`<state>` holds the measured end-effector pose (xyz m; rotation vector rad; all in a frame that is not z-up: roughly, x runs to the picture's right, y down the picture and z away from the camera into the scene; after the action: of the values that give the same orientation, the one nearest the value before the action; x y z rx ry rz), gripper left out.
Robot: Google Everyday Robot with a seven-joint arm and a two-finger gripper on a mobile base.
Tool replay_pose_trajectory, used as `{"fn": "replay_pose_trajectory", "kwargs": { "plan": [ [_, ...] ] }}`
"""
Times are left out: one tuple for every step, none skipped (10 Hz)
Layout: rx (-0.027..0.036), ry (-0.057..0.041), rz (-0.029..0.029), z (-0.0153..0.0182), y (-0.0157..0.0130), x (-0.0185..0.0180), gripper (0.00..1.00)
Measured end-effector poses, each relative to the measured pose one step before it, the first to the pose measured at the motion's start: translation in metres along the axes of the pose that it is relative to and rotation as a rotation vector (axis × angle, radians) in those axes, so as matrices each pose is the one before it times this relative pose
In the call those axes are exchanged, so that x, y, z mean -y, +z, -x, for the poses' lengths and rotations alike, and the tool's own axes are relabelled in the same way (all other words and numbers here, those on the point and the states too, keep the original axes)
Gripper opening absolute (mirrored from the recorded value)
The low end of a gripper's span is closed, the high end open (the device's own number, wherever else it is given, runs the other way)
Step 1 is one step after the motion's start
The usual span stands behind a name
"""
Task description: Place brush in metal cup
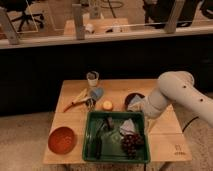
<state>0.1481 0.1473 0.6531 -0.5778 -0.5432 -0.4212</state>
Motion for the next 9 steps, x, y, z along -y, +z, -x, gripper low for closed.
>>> {"fn": "replay_pose_trajectory", "kwargs": {
  "plan": [
    [0.01569, -0.04343, 0.00046, 0.01357, 0.00445, 0.00107, 0.80],
    [0.01126, -0.03263, 0.00046, 0.01032, 0.00407, 0.00148, 0.80],
    [0.01202, -0.03850, 0.00108, 0.01256, 0.00695, 0.00235, 0.80],
    [0.00412, -0.03299, 0.00885, 0.01069, 0.00933, 0.00077, 0.80],
    [-0.00339, -0.01269, 0.01034, 0.00514, 0.00519, 0.00159, 0.80],
    [-0.00117, 0.00401, 0.00047, -0.00049, 0.00004, -0.00087, 0.80],
    [0.00046, -0.00150, 0.00051, 0.00053, 0.00026, 0.00079, 0.80],
    [-0.00038, 0.00244, -0.00057, -0.00042, -0.00031, -0.00070, 0.80],
    [-0.00110, -0.00033, 0.00018, 0.00023, 0.00043, 0.00083, 0.80]
  ]
}}
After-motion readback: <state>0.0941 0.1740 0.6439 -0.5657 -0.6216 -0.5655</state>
